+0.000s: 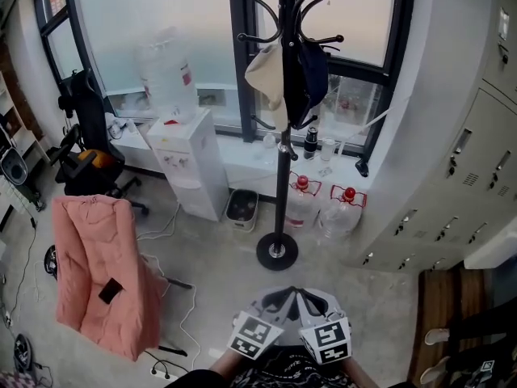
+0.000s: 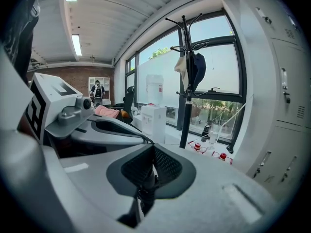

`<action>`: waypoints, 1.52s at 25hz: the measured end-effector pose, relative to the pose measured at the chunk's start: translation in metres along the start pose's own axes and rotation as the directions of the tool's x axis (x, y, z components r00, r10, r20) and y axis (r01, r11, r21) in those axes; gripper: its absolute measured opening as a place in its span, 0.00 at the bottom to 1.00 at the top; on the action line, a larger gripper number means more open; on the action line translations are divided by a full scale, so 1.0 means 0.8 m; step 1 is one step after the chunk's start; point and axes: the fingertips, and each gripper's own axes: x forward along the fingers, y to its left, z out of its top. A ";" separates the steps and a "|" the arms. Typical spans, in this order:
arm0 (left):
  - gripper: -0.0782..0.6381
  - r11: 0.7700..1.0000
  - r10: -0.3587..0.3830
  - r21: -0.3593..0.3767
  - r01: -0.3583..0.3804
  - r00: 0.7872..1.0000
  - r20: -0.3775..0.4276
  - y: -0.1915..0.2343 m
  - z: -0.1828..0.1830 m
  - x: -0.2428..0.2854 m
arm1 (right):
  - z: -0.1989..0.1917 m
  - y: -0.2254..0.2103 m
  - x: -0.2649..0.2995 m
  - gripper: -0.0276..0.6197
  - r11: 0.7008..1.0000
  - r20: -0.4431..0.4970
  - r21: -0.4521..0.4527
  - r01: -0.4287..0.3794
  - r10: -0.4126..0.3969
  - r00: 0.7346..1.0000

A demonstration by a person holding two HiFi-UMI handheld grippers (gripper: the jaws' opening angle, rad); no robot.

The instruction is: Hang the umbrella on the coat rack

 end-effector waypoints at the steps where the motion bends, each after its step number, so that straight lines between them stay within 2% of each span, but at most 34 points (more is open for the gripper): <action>1: 0.12 1.000 -0.008 0.003 0.008 1.000 -0.004 0.004 0.000 0.002 | 0.003 -0.001 0.004 0.05 1.000 -0.004 0.007 0.005 -0.005 1.000; 16: 0.12 0.998 -0.042 0.040 0.042 0.999 -0.018 0.043 0.001 0.024 | 0.018 -0.017 0.044 0.05 0.998 -0.011 0.060 0.028 -0.028 1.000; 25: 0.12 0.999 -0.012 0.043 0.013 1.000 -0.012 0.067 0.007 0.042 | 0.028 -0.037 0.069 0.05 0.999 -0.009 0.042 0.006 -0.005 1.000; 38: 0.12 0.996 0.082 0.022 -0.083 0.996 0.045 0.116 0.046 0.093 | 0.065 -0.098 0.109 0.05 1.000 0.039 -0.008 -0.014 0.015 0.999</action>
